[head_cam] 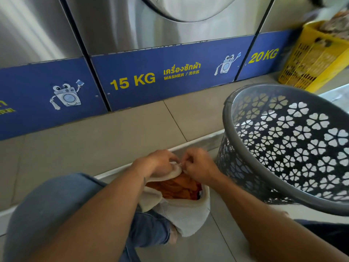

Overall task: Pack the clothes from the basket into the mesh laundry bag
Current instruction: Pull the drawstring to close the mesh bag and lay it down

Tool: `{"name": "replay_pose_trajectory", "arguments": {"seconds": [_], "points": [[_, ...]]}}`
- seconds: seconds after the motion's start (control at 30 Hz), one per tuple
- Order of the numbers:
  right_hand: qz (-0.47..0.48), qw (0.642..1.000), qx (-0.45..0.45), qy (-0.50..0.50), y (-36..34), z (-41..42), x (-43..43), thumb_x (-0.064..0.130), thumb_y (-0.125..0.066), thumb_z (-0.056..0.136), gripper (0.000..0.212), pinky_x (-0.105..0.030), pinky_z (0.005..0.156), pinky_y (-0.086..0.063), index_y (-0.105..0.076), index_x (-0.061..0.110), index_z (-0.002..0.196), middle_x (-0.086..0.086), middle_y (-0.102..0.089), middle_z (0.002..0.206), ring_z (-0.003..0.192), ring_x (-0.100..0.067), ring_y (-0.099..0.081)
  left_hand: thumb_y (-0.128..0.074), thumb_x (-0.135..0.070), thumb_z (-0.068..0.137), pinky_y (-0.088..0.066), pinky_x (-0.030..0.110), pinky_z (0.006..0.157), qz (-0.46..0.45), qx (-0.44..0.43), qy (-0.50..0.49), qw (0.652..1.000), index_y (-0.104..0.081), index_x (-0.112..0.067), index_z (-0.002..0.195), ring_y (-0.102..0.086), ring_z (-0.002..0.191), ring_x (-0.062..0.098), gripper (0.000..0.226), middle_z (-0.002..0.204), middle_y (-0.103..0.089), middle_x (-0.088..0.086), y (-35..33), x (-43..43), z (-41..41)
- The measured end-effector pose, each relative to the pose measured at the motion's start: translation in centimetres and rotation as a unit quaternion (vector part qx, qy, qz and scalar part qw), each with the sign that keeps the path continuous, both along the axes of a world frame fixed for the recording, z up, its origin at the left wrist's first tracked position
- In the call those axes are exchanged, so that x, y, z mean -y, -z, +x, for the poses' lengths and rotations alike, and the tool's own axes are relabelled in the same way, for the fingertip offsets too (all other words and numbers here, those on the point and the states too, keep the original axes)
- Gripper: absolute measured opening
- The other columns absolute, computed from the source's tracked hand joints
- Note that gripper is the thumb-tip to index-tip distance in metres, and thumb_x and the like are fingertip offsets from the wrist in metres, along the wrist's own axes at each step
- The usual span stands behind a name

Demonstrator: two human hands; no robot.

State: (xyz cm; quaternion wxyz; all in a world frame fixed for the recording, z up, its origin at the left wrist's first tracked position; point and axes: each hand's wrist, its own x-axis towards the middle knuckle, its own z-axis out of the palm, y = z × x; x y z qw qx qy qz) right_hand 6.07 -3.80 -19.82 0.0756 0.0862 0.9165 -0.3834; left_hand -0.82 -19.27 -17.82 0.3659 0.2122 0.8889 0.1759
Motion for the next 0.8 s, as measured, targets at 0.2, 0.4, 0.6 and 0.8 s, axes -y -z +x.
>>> {"name": "replay_pose_trajectory", "arguments": {"seconds": [0.2, 0.4, 0.6, 0.8], "points": [[-0.024, 0.999, -0.006, 0.029, -0.9, 1.0, 0.2, 0.007, -0.065, 0.084, 0.024, -0.029, 0.057, -0.053, -0.065, 0.026, 0.069, 0.005, -0.067, 0.07, 0.071, -0.016, -0.066, -0.047, -0.02, 0.093, -0.04, 0.036, 0.103, 0.051, -0.036, 0.009, 0.998, -0.067, -0.036, 0.122, -0.05, 0.12, 0.024, 0.039, 0.133, -0.051, 0.002, 0.2, 0.4, 0.6], [-0.046, 0.995, -0.063, 0.061, -1.4, 0.7, 0.0, 0.008, -0.064, 0.083, 0.02, -0.032, 0.055, -0.054, -0.066, 0.022, 0.069, 0.0, -0.069, 0.066, 0.061, -0.014, -0.064, -0.052, -0.027, 0.092, -0.044, 0.031, 0.095, 0.124, 0.005, -0.034, 0.992, -0.071, -0.037, 0.112, -0.057, 0.114, 0.017, 0.029, 0.123, -0.065, -0.003, 0.4, -0.2, 0.2], [-0.082, 0.991, -0.061, 0.083, -1.0, 0.7, -0.2, 0.007, -0.064, 0.083, 0.015, -0.046, 0.062, -0.06, -0.068, 0.017, 0.073, -0.007, -0.071, 0.069, 0.068, -0.028, -0.069, -0.056, -0.024, 0.087, -0.047, 0.028, 0.074, 0.121, -0.015, -0.034, 0.992, -0.072, -0.032, 0.109, -0.061, 0.095, 0.017, 0.029, 0.105, -0.066, -0.004, 1.1, -0.6, 0.4], [-0.073, 0.995, -0.026, 0.064, -0.3, 1.6, 1.1, 0.008, -0.065, 0.088, 0.022, -0.028, 0.052, -0.049, -0.062, 0.022, 0.071, 0.002, -0.062, 0.064, 0.058, -0.009, -0.057, -0.057, -0.033, 0.081, -0.054, 0.036, 0.076, 0.023, -0.162, -0.073, 0.984, -0.075, -0.03, 0.094, -0.062, 0.089, 0.024, 0.022, 0.102, -0.067, -0.002, 1.8, 0.7, -1.5]]}}
